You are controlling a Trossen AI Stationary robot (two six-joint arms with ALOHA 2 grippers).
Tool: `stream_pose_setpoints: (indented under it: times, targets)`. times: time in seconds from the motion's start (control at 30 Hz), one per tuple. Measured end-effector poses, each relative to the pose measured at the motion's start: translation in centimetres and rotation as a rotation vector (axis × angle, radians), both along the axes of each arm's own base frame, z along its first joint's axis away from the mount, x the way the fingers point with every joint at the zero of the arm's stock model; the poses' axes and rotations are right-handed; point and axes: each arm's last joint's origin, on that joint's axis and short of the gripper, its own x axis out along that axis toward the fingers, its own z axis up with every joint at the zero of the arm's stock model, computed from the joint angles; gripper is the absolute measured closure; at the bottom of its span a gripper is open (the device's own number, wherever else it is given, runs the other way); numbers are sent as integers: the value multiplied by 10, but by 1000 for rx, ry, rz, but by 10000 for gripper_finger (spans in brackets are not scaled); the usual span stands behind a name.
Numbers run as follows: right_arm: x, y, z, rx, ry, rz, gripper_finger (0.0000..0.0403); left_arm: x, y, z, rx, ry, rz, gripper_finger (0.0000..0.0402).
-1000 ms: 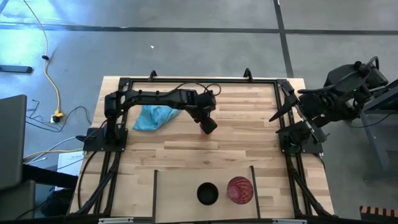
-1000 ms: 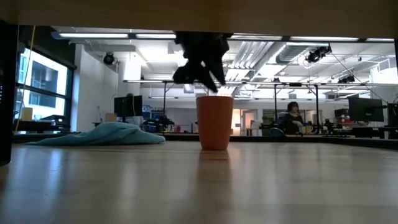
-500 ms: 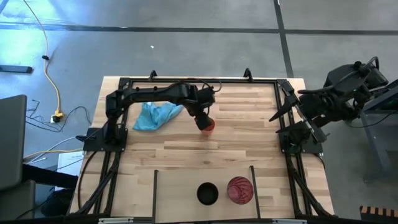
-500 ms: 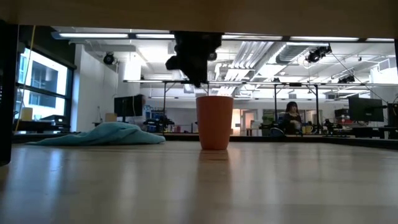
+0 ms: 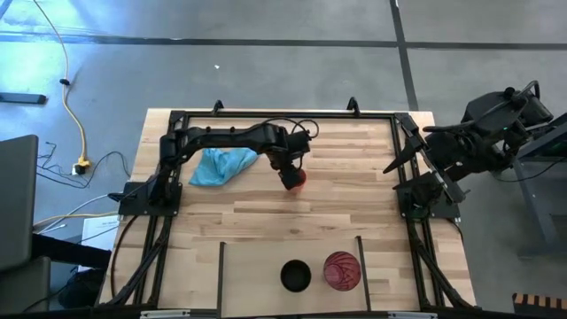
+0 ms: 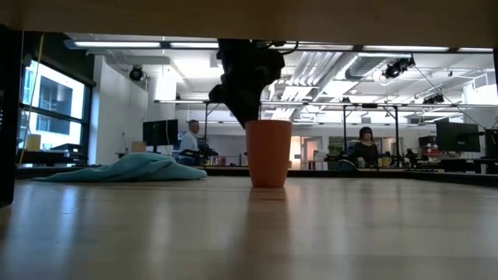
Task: Stack small to large cups/mugs on shelf
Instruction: Put the orange cup on the shelf
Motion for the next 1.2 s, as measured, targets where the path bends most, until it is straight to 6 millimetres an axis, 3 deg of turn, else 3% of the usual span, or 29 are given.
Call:
stream_pose_setpoints:
  times: [0.6,0.7,0.87,1.07,1.2]
  targets:
    - [0,0,0,-1,-1,4,245,8,0,-24,-92,35,-14,287]
    - [0,0,0,-2,-1,3,245,7,0,-25,-88,43,-10,313]
    - [0,0,0,-1,-1,3,245,5,-1,-25,-91,68,-14,392]
    - [0,0,0,-1,0,3,245,1,-3,-25,-113,106,-24,397]
    - [0,0,0,-2,0,3,245,-2,-4,-10,-135,138,-63,399]
